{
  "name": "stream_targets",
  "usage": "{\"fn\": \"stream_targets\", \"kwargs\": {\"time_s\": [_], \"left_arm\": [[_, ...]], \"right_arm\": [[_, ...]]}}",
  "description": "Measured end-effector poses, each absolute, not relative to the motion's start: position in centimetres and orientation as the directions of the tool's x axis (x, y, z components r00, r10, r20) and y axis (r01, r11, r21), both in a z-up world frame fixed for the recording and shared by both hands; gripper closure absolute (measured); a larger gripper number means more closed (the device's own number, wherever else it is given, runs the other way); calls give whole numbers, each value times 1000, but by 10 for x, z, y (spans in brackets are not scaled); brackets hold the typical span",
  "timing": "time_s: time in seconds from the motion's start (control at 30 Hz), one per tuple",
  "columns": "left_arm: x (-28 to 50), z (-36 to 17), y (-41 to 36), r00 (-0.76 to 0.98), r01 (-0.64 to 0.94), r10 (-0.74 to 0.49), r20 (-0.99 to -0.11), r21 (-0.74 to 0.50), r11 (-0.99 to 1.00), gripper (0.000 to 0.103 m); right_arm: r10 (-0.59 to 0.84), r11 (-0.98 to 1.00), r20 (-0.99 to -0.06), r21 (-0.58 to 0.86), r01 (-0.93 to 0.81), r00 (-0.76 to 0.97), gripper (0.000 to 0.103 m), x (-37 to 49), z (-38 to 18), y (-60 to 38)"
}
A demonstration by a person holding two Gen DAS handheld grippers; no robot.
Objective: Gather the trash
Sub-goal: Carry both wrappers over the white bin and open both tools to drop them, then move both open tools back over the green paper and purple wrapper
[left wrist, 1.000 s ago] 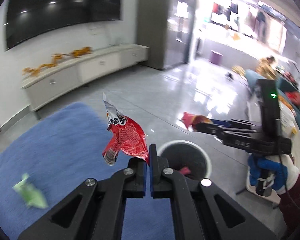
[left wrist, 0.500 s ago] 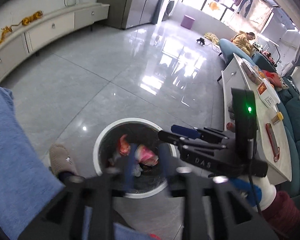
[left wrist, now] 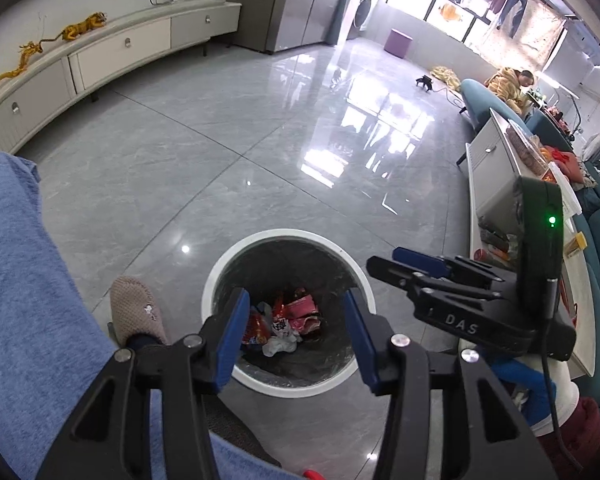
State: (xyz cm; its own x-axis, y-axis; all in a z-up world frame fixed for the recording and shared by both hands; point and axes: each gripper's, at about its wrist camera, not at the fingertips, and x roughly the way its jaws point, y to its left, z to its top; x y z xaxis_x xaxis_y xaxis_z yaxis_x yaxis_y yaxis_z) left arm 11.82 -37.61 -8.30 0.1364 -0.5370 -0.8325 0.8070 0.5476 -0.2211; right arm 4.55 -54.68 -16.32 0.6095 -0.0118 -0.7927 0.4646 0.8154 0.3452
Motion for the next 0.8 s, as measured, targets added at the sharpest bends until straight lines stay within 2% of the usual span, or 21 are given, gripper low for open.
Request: {"fn": "stream_targets", "kwargs": {"time_s": [0.37,0.8], "left_arm": [[118,-45,-324,208,782,-574,-792,-218,584,56],[139,-6,-223,345,704,-579,-739,-205,680,53]], "right_arm": [[-43,857,-757,308,414,652,60,41,-114,-518],[-53,922,-714,234,309,698,60,47,-48,-459]]}}
